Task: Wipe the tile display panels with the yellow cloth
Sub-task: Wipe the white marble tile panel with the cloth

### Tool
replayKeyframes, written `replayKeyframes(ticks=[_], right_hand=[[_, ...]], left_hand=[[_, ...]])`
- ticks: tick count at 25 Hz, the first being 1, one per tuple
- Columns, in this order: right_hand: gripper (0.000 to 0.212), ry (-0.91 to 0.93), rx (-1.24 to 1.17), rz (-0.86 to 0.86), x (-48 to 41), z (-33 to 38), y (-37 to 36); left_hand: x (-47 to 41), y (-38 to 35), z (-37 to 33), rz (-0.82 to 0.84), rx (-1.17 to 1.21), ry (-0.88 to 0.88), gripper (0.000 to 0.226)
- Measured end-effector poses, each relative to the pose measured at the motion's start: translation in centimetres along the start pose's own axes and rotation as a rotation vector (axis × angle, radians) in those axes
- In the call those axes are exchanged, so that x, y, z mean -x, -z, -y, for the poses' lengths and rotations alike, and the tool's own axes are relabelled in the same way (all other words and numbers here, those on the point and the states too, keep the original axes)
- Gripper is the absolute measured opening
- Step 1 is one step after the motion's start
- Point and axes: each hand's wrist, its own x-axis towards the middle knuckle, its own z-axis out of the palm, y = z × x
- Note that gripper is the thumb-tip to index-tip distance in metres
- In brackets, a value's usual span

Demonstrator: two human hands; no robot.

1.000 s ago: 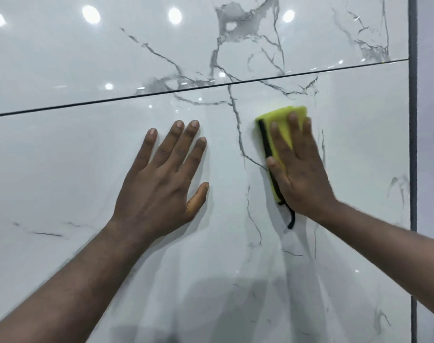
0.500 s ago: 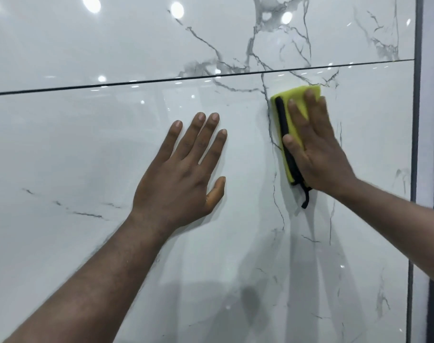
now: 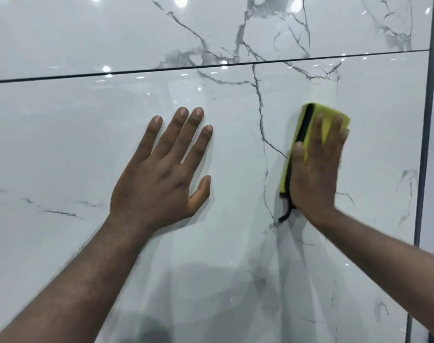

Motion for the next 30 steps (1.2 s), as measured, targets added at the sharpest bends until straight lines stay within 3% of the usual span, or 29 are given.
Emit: replayKeyframes(ticks=[4,5,9,10,12,14,16,19,20,22,24,25,27,28,30], right_hand=[[0.059,0.571,0.058,0.172,-1.8,2.1,0.8],[0.059,0.553,0.038,0.143,-3.5,2.1,1.1],[0.061,0.019,-0.053,0.044,-1.1,1.0,0.4],[0.063,0.039,0.007,0.093,0.8,1.2,0.0],[0.065,0.286,0.067,0.266,2.3,1.9,0.3],[0.064,0.497,0.090,0.304,-0.5,3.2,1.6],[0.063,0.395,0.021,0.227,-2.3,4.2,2.0],[0.063,0.001,-0.038,0.082,1.3,6.7,-0.2],[0.064,0.005,0.012,0.105,3.2,8.2,-1.0],[0.063,0.249,0.050,0.248,5.3,11.2,-1.3],[0.062,0.397,0.040,0.262,3.5,13.0,-0.4],[0.062,0.318,0.019,0.218,2.6,13.4,-0.3],[0.065,-0.023,-0.026,0.122,2.7,14.1,-0.8],[0.067,-0.082,0.016,0.103,4.3,14.8,-1.4],[0.066,0.117,0.093,0.191,8.2,17.3,-2.9]], left_hand=[[0.1,0.1,0.0,-0.024,0.004,0.000,0.079],[0.0,0.1,-0.1,-0.027,0.002,0.001,0.078],[0.0,0.1,0.0,-0.021,-0.017,0.000,0.078],[0.0,0.1,0.0,-0.018,-0.020,-0.006,0.078],[-0.1,0.2,0.1,-0.004,-0.019,-0.017,0.078],[0.0,0.5,0.4,0.010,0.007,-0.035,0.078],[0.9,1.2,1.2,0.019,0.009,-0.051,0.077],[4.3,2.7,3.5,0.027,-0.010,-0.032,0.074],[5.5,3.1,4.4,0.036,-0.009,-0.023,0.074],[8.0,4.0,6.7,0.055,0.000,-0.021,0.075],[9.9,4.5,8.9,0.057,-0.002,-0.013,0.075],[10.7,4.8,9.9,0.051,0.000,0.001,0.075],[12.5,5.2,11.6,0.036,0.010,0.034,0.076],[13.2,5.3,12.3,0.028,0.018,0.043,0.076],[14.8,5.1,13.7,0.018,0.030,0.029,0.076]])
